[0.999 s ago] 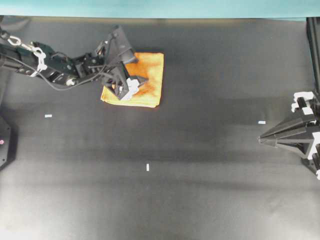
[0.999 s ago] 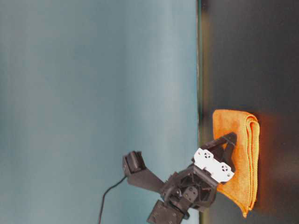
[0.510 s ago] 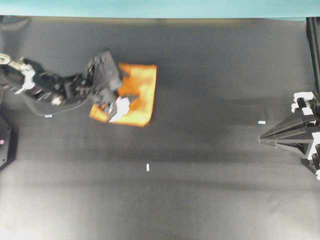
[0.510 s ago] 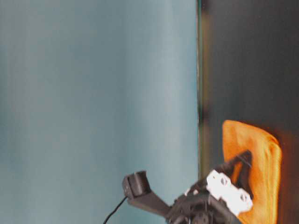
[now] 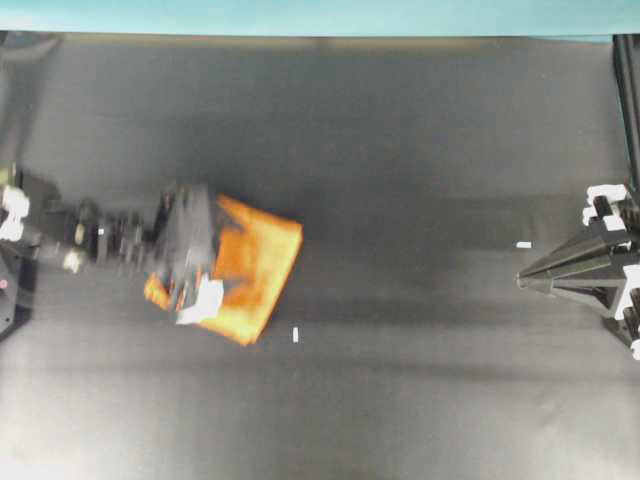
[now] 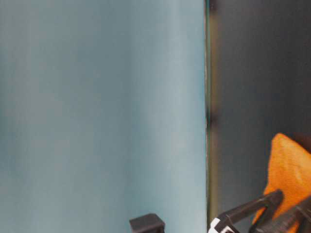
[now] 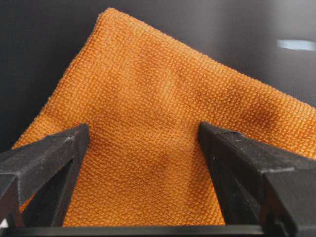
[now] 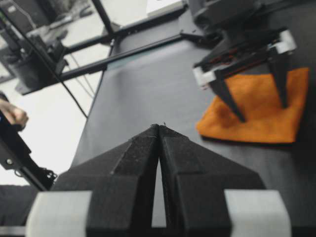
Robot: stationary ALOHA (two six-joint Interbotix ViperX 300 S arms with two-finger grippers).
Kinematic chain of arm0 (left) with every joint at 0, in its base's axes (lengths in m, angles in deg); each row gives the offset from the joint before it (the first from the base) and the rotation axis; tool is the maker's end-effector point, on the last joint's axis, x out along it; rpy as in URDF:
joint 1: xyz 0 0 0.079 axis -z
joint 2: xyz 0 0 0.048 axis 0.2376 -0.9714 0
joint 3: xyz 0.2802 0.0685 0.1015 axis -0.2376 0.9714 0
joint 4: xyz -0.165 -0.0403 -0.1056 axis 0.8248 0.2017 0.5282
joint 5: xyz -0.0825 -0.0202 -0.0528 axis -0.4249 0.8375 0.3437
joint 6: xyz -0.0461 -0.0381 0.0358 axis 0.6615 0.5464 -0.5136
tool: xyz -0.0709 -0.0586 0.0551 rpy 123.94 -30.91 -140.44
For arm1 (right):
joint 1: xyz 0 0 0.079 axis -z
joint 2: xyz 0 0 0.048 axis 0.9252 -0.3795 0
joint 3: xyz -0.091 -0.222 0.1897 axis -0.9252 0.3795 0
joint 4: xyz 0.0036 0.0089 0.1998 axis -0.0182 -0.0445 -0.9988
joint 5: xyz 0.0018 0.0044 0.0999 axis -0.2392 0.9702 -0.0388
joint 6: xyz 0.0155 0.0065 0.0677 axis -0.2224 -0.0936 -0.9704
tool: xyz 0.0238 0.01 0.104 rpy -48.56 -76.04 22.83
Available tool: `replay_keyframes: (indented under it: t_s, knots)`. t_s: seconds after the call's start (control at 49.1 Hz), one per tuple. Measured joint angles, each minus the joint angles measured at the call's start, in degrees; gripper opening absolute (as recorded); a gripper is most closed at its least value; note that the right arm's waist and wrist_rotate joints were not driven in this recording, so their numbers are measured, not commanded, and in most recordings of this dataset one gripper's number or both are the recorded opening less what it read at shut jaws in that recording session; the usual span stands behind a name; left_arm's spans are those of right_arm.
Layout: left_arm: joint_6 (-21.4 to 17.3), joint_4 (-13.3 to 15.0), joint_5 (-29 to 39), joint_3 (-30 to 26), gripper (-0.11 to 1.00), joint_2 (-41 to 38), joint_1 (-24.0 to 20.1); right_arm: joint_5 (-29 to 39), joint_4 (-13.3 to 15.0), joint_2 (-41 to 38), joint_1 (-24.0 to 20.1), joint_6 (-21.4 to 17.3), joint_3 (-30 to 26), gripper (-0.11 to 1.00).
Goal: Push an orange cloth with the left arm to wipe the desk.
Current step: 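Drag the gripped orange cloth down and left across the table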
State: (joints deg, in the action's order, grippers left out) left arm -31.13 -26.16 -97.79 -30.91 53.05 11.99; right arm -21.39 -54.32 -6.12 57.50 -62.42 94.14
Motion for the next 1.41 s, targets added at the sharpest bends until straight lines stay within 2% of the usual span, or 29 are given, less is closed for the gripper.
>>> replay_keyframes:
  t_s: [0.326, 0.673, 0.775, 0.978, 1.141, 1.406]
  knots:
    - [0.09, 0.00, 0.18, 0.79, 0.88, 0.09, 10.02, 0.00, -0.18, 0.00, 0.00, 0.00, 0.35, -0.01]
    - [5.36, 0.00, 0.70, 0.70, 0.88, 0.88, 19.86, 0.00, -0.18, 0.00, 0.00, 0.00, 0.70, -0.01]
    - [5.62, 0.09, 2.55, 0.18, 0.88, 1.41, 23.03, 0.00, -0.18, 0.00, 0.00, -0.09, 0.70, -0.01]
    - [5.62, 0.00, 10.46, -3.08, 0.88, 1.14, 29.62, 0.00, -0.18, 0.09, 0.00, 0.00, 0.79, -0.01]
    - [5.36, 0.00, 16.61, -5.62, 0.88, 0.53, 30.59, 0.09, -0.18, 0.26, 0.09, -0.09, 0.70, -0.01]
    - [5.01, 0.00, 16.61, -5.89, 0.88, 1.05, 29.62, 0.00, -0.18, 0.35, 0.09, 0.00, 0.79, -0.01]
